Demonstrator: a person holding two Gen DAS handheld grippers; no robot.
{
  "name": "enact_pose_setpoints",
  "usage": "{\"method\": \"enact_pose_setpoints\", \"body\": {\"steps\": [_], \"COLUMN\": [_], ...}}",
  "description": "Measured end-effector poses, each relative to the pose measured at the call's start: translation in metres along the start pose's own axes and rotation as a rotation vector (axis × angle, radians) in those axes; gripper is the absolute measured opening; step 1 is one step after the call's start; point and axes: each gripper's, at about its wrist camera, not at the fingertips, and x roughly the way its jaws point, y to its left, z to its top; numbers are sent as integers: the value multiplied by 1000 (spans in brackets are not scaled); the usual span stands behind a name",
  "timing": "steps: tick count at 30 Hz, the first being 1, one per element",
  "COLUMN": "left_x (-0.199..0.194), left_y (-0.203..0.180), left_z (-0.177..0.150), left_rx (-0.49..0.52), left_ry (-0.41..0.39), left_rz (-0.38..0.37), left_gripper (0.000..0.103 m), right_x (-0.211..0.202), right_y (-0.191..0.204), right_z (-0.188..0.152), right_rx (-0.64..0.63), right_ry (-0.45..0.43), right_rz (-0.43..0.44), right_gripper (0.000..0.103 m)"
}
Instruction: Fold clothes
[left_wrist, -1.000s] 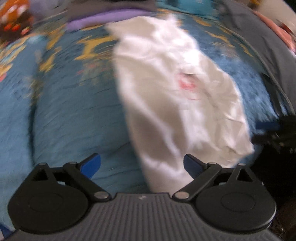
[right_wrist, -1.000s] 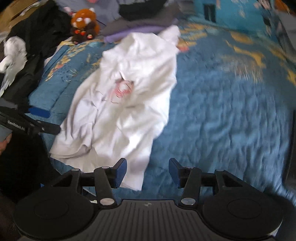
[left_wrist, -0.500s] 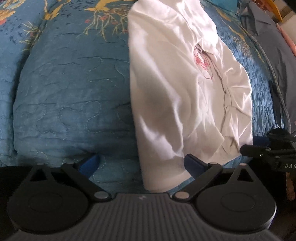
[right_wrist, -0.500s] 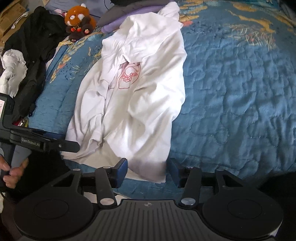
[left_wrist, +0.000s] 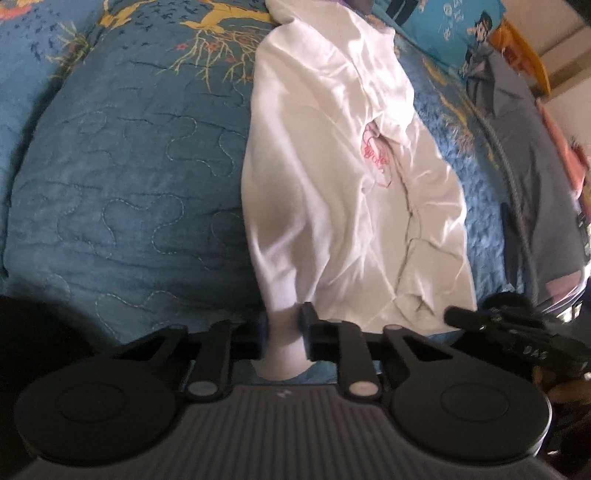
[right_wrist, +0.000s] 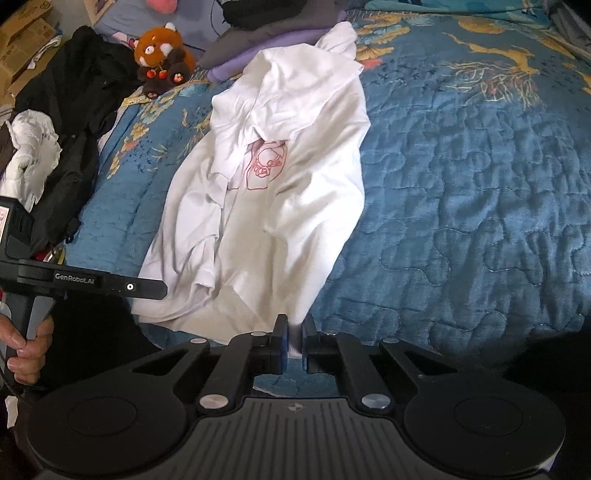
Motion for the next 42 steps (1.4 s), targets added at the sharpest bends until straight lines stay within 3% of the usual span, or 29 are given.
{"method": "enact_pose_setpoints", "body": {"steps": [9,14,19,25,28,34,42], "left_x": [-13,-28,-34,-50,-67,-95,-76], "left_y": [14,16,16,8,0,-27,-57], "left_z": [-3,-10,-16,-19,4,76,203], "left_rx": [-51,-9,24,64,94,180,222], "left_ry": [-32,-46,-11,-5,-52,-164,-274], "left_rz": [-96,-97,-86,-124,-167,-153,22], "left_gripper": [8,8,8,8,8,8,9], "right_x": [-12,-22,-22,-41,-54,-47,-24], "right_y": [5,5,1,1,0,-6,-17], "right_z": [-4,-7,-13,-6,19,105,218], "right_rx": [7,19,44,92,106,81,55], "right_ry": [-27,-29,1,-12,-56,-136,-217], "right_rz": [21,45,27,120,182,128,38], "right_gripper": [6,6,6,6,6,6,6]}}
